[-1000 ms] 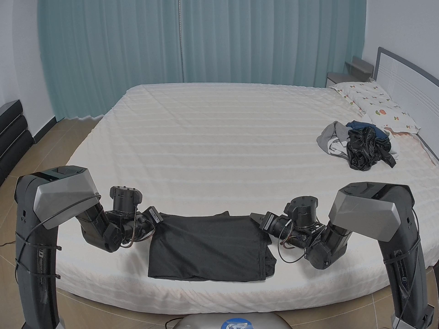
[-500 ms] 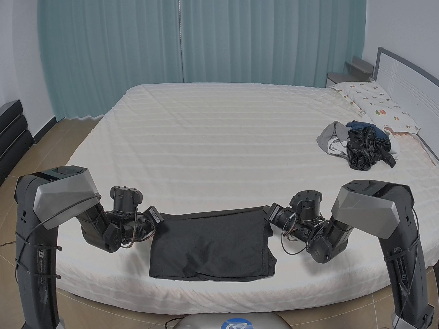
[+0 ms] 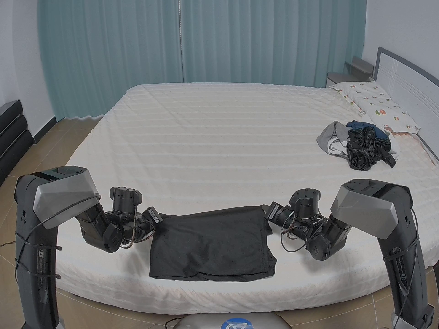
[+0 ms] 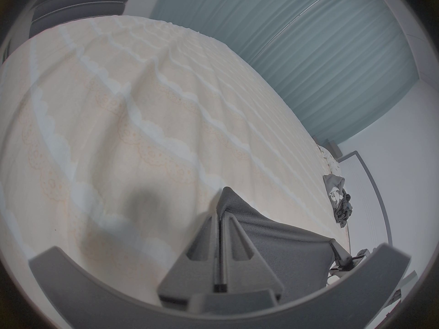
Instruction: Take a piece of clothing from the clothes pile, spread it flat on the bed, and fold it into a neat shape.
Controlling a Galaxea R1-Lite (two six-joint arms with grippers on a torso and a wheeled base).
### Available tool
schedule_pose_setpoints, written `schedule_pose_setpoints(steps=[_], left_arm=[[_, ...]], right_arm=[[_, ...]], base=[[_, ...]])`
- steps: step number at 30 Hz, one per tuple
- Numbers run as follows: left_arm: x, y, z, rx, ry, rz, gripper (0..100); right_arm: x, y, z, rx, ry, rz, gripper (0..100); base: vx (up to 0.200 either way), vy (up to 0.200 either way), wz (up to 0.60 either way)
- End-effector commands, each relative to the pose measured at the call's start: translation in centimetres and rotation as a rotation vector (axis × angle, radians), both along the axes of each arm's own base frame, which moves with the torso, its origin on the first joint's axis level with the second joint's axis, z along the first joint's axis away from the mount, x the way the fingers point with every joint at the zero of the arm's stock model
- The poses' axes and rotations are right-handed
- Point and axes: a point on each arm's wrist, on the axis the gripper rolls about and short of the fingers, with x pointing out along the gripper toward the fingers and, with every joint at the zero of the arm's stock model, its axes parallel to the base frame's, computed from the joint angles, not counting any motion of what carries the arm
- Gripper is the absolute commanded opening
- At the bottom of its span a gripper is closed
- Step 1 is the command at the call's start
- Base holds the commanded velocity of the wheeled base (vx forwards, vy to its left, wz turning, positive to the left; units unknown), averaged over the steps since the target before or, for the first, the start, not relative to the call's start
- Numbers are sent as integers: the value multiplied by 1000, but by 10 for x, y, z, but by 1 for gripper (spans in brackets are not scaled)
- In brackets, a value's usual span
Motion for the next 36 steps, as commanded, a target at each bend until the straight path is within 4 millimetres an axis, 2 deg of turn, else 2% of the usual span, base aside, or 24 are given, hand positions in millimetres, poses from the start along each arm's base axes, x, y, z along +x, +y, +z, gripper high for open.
schedule_pose_setpoints(steps=[1, 2, 7, 9, 11, 13, 17, 21, 22, 24, 25, 27, 28, 31, 33, 34, 35, 36], left_arm=[[-4, -1, 0, -1, 7, -5, 0], [-4, -1, 0, -2, 6, -7, 100], [-6, 1, 8, -4, -7, 0, 100], [-8, 3, 15, -9, -19, 8, 100], [-12, 14, 34, -36, -45, 46, 100], [-18, 30, 56, -82, -78, 84, 100], [-26, 49, 82, -121, -127, 99, 100], [-50, 51, 102, -104, -167, 23, 100], [-51, 51, 104, -100, -174, 11, 100], [-65, 51, 112, -53, -220, -57, 100], [-65, 51, 112, -53, -220, -57, 100], [-87, 53, 122, -13, -272, -79, 100], [-91, 53, 123, -9, -278, -81, 100], [-123, 56, 133, 14, -344, -97, 100], [-139, 59, 136, 44, -368, -105, 100], [-139, 59, 136, 44, -368, -105, 100], [-162, 62, 143, 93, -406, -119, 100], [-171, 63, 148, 104, -428, -121, 100]], right_arm=[[0, 1, 1, 2, -2, 3, 100], [0, 0, 1, 2, -2, 3, 100], [-2, -10, 9, 5, -11, -22, 100], [-4, -21, 20, 12, -25, -40, 100], [-13, -37, 36, 19, -48, -69, 100], [-31, -54, 54, 46, -74, -87, 100], [-67, -79, 69, 44, -101, -116, 100], [-110, -98, 101, 51, -161, -136, 100], [-113, -99, 104, 48, -165, -135, 100], [-139, -106, 126, 5, -218, -125, 100], [-139, -106, 126, 5, -218, -125, 100], [-169, -113, 146, -30, -272, -114, 100], [-173, -114, 148, -37, -279, -113, 100], [-206, -123, 158, -142, -332, -95, 100], [-221, -126, 166, -175, -379, -83, 100], [-221, -126, 166, -175, -379, -83, 100], [-237, -130, 181, -195, -472, -81, 100], [-242, -131, 185, -211, -501, -80, 100]], base=[[0, 0, 0], [0, 0, 0], [0, 0, 0], [0, 0, 0], [0, 0, 0], [0, 0, 0], [0, 0, 0], [0, 0, 0], [0, 0, 0], [0, 0, 0], [0, 0, 0], [0, 0, 0], [0, 0, 0], [0, 0, 0], [0, 0, 0], [0, 0, 0], [0, 0, 0], [0, 0, 0]])
